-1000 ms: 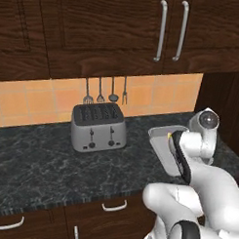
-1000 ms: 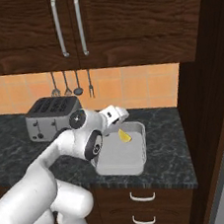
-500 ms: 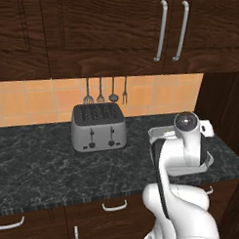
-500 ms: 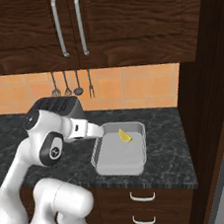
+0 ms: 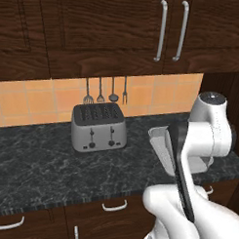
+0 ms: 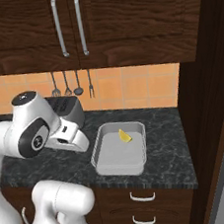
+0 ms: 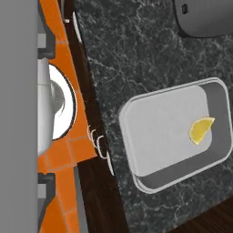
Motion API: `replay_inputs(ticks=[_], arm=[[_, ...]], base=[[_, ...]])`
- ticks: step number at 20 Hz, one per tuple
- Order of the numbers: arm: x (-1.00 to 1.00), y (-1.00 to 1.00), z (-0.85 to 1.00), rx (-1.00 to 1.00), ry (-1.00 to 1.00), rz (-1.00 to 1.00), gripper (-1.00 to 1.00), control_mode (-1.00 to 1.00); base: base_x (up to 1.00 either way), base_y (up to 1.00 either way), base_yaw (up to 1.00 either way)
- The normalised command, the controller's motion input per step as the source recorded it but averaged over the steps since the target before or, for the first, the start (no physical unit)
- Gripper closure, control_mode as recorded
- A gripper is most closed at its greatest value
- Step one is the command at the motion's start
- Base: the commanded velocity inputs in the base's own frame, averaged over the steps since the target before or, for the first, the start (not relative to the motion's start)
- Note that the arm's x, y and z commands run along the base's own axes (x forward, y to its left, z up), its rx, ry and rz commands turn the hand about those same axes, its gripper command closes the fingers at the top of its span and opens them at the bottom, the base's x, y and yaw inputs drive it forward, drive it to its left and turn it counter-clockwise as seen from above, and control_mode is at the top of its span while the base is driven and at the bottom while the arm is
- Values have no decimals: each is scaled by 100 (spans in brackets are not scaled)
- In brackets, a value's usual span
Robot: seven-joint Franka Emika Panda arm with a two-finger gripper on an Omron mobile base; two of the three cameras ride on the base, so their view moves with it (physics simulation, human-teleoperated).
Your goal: Place one lemon wedge and one fish in each tupperware on the nearby counter, to pack two identical lunches.
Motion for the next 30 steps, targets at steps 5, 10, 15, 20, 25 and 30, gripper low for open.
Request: replay_inputs(ticks=[5,10,15,20,25,30], arm=[[-9,4,-44,0,0,24,-100,-100],[-21,0,-25,0,1,15,-100,100],[0,0,0,0,0,0,-100,100],[0,0,0,0,0,0,-100,100],[0,0,0,0,0,0,-100,100],[0,0,0,0,0,0,-100,100]], base=[[0,0,0],[-37,0,9],[-100,-46,10],[-87,-99,-4],[-5,-100,-5],[51,-100,0]])
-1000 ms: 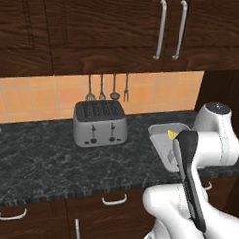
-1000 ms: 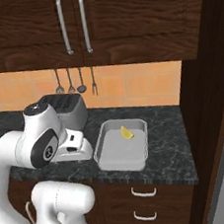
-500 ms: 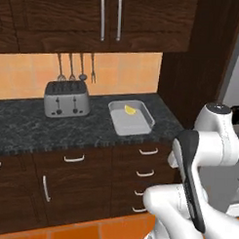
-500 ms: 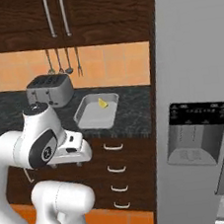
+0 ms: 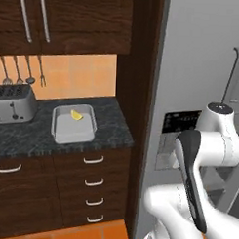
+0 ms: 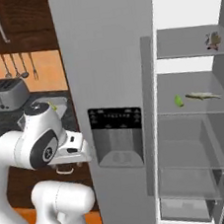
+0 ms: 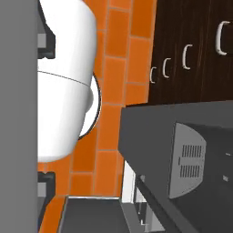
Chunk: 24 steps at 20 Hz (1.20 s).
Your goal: Place one lemon wedge and one fish in each tupperware on the nearby counter, to pack two identical lunches.
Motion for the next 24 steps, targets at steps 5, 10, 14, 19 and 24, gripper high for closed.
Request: replay_inputs(ticks=[5,10,14,19,24], arm=[[0,0,0,0,0,0,-100,100],[0,0,0,0,0,0,-100,100],[0,0,0,0,0,0,-100,100],[0,0,0,0,0,0,-100,100],[61,-13,-19,0,-12,0,-100,-100]], base=[[62,-100,0],[50,-86,0],[38,-50,0],[48,-17,0],[12,0,0]])
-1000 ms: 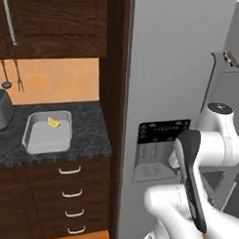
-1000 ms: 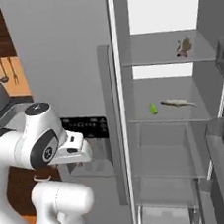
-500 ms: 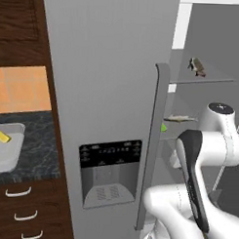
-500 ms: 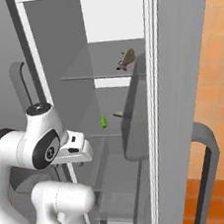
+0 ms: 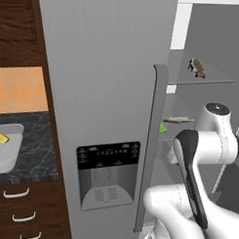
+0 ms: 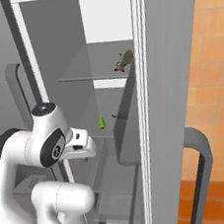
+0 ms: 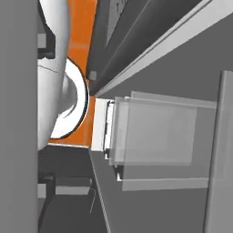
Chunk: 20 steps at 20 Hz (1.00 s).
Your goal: Place one lemon wedge and one fish in each tupperware on the nearby counter, to pack two identical lunches.
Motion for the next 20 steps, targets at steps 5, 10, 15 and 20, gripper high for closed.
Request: replay_inputs(ticks=[5,10,15,20], arm=[[94,-34,-16,0,-15,0,-100,-100],[90,-35,1,3,0,7,-100,-100],[100,-3,0,1,1,17,-100,-100],[94,0,-2,6,0,17,-100,-100]], base=[[0,0,0],[0,0,0],[0,0,0],[0,0,0]])
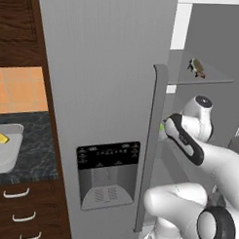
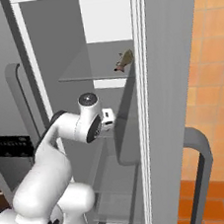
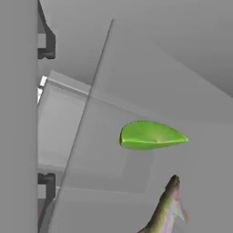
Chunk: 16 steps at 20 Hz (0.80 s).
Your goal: Place one lemon wedge and one fish in each tupperware on the nearby counter, to pack two identical lunches.
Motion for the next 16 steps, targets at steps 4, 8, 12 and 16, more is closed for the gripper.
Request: replay_inputs(ticks=[4,8,12,16], arm=[[66,0,-23,2,0,3,-100,-100],[62,0,-39,0,0,0,-100,-100],[51,0,-42,0,0,0,-100,-100],[53,0,-21,0,0,0,-100,-100]], base=[[0,0,0],[0,0,0],[0,0,0],[0,0,0]])
